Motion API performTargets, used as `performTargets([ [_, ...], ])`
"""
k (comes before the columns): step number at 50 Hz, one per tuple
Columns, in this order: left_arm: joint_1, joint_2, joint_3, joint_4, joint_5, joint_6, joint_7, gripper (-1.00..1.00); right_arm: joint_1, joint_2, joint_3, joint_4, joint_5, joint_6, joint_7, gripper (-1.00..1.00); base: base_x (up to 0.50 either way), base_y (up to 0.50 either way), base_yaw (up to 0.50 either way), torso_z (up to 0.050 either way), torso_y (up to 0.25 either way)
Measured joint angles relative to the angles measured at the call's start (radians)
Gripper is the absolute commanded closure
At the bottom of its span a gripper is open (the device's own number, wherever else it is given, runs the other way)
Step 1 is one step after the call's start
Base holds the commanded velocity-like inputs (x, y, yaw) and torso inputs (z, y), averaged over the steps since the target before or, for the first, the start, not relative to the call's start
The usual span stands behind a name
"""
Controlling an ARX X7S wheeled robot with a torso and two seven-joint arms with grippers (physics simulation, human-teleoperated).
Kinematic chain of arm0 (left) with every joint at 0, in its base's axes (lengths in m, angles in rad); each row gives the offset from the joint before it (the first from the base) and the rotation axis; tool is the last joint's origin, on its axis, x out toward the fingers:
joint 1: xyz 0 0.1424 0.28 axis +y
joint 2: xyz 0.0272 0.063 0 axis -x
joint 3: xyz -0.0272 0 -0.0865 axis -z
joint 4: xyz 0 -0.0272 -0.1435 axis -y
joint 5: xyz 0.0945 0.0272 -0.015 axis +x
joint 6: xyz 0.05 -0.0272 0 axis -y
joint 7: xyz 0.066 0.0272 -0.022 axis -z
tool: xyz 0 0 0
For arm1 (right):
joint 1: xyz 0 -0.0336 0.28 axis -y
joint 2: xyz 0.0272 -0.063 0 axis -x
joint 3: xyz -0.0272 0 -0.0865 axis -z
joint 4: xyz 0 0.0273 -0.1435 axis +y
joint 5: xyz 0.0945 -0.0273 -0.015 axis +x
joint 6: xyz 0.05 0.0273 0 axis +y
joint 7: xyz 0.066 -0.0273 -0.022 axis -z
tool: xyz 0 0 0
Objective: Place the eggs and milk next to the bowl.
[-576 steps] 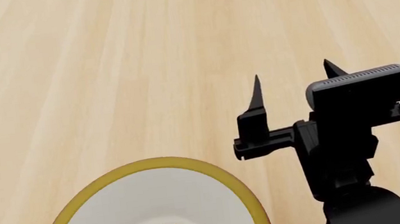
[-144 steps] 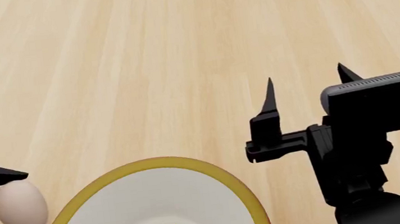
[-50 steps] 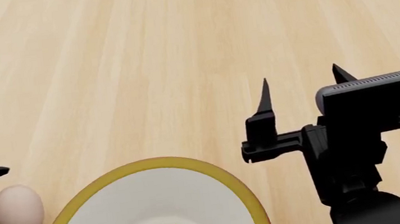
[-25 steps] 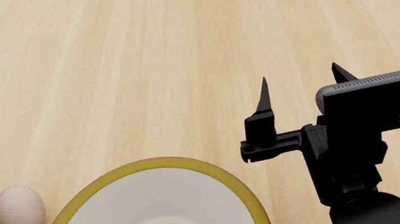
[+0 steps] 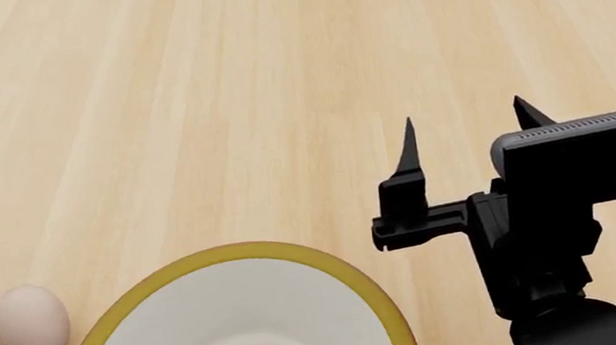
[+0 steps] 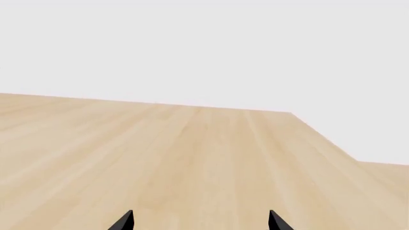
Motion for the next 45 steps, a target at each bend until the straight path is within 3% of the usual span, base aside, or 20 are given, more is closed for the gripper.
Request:
performTargets([
  [13, -0.002, 0.043, -0.048, 0.017, -0.073, -0.074, -0.234, -1.0, 0.006, 0.003, -0.002, -0.009, 0.005, 0.01, 0.004, -1.0, 0.0, 0.0, 0.0, 0.0, -0.001],
  [27, -0.079, 0.152, -0.034, -0.052, -0.012, -0.132, -0.501, -1.0, 0.016, 0.008, -0.007, -0.018, 0.01, 0.025, 0.008, -1.0, 0.0, 0.0, 0.0, 0.0, 0.0],
  [45, -0.167, 0.268, -0.005, -0.164, 0.086, -0.146, -0.687, -1.0, 0.016, 0.017, -0.003, -0.036, 0.017, 0.039, 0.019, -1.0, 0.0, 0.0, 0.0, 0.0, 0.0],
])
